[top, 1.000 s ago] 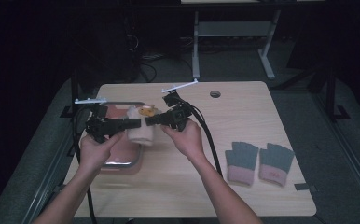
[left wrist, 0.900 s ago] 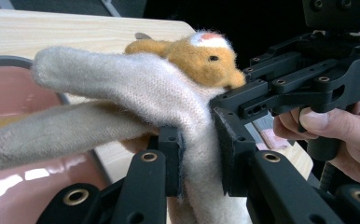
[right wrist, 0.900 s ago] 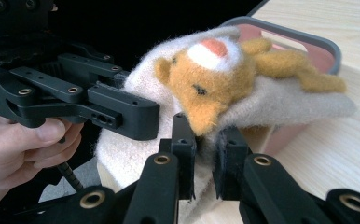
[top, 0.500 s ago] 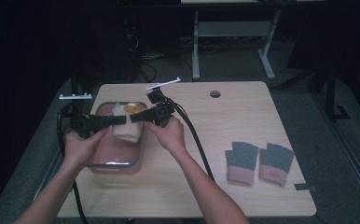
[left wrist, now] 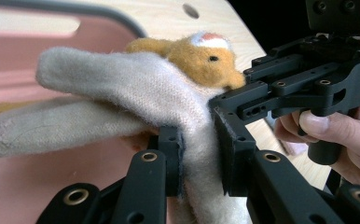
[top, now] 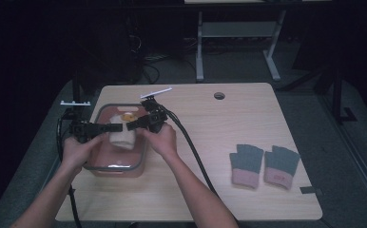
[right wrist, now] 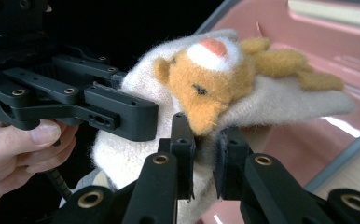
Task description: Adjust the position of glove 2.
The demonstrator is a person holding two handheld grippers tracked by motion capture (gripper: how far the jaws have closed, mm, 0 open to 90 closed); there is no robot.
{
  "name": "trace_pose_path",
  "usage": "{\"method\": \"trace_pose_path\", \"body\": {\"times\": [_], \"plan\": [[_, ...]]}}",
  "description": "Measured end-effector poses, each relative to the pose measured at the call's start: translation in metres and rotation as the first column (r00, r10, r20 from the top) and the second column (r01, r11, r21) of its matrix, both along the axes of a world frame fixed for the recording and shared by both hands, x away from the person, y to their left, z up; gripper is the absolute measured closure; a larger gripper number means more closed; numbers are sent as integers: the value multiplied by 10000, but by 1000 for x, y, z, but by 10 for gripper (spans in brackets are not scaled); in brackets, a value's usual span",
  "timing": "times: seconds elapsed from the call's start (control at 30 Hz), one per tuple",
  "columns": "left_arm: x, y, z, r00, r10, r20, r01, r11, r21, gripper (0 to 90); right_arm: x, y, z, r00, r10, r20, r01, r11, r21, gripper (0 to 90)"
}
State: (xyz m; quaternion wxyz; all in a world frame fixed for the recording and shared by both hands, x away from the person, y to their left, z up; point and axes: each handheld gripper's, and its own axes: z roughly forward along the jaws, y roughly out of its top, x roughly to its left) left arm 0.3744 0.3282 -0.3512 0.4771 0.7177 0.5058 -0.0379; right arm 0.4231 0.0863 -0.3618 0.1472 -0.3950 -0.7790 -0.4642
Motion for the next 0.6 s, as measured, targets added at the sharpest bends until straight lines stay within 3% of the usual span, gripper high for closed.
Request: {"method": "trace_pose_path", "body": {"times": [0.17,0.3,0.33,0.5,0.6], "plan": [[4,5,-14,9988,59,-481,-47,9996,269,731,5,10,-15,9994,84,-343,-93,9996,-279,792],[7,4,-23,9957,197,-905,-149,9984,538,730,8,16,-26,9973,178,-712,-234,9966,-794,776],[7,4,-28,9931,240,-1145,-151,9968,781,730,9,18,-28,9973,149,-725,-212,9960,-869,769],[8,3,-38,9838,477,-1731,-274,9926,1182,729,9,21,-32,9968,209,-775,-306,9916,-1260,745],[8,1,-41,9788,644,-1947,-310,9850,1700,727,8,24,-33,9963,275,-812,-401,9865,-1588,723]]}}
